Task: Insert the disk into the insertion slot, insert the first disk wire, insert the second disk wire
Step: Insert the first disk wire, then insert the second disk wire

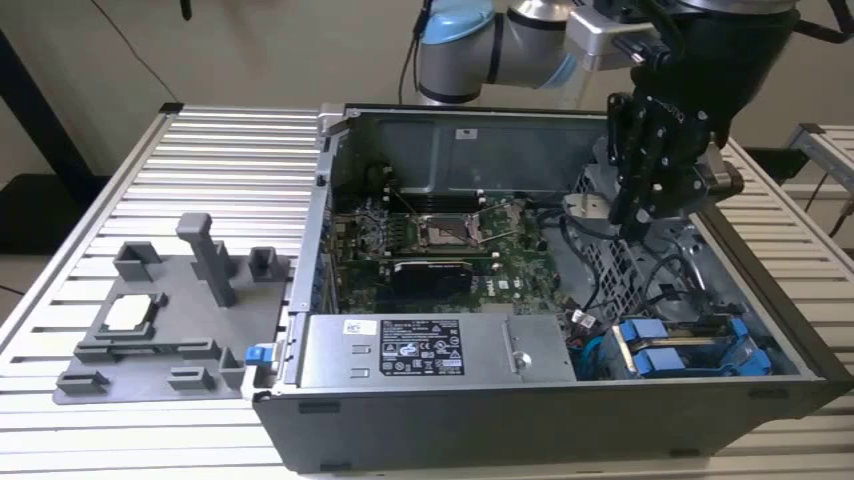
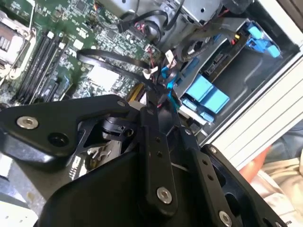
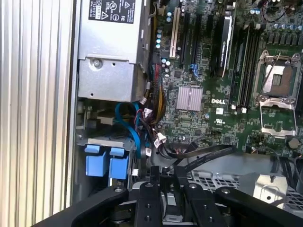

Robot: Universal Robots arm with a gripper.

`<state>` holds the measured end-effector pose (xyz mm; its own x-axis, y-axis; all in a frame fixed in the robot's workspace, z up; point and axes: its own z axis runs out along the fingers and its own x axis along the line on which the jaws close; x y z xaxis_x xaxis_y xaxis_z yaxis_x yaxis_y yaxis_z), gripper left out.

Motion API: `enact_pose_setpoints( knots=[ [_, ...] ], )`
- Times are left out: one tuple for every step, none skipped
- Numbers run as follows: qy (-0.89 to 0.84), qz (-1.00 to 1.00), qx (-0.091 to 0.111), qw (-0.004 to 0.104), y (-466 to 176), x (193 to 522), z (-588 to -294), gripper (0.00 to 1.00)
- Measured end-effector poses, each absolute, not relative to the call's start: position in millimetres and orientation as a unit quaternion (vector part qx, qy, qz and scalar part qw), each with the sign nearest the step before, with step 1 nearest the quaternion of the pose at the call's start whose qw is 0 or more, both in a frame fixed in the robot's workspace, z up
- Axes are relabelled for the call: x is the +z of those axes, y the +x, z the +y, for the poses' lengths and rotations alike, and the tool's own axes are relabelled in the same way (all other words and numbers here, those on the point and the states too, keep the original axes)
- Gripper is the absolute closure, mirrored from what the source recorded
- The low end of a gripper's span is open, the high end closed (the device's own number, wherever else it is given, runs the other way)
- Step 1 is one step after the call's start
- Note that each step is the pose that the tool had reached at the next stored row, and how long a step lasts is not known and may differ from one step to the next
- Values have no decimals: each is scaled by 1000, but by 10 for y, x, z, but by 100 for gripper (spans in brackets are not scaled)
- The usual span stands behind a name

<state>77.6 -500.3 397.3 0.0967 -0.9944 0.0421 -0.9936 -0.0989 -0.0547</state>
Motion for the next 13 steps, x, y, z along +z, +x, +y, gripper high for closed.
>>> enact_pose_setpoints(
  knots=[
    [-741,670,-37,5,772,3967,-4991,73],
    [-742,669,-41,1,768,3964,-4989,73],
    [-743,668,-45,-4,766,3963,-4987,73],
    [-744,667,-49,-7,764,3960,-4983,73],
    [-744,666,-53,-10,763,3955,-4975,73],
    [-745,664,-56,-11,763,3950,-4969,73],
    [-746,664,-59,-12,762,3944,-4965,73],
    [-746,662,-63,-13,762,3938,-4959,73],
    [-747,661,-66,-15,762,3933,-4953,73],
    [-748,660,-68,-17,762,3927,-4952,73],
    [-748,660,-71,-21,760,3924,-4951,73],
    [-748,659,-75,-24,759,3920,-4951,73],
    [-748,658,-77,-27,760,3916,-4951,73]
  ],
)
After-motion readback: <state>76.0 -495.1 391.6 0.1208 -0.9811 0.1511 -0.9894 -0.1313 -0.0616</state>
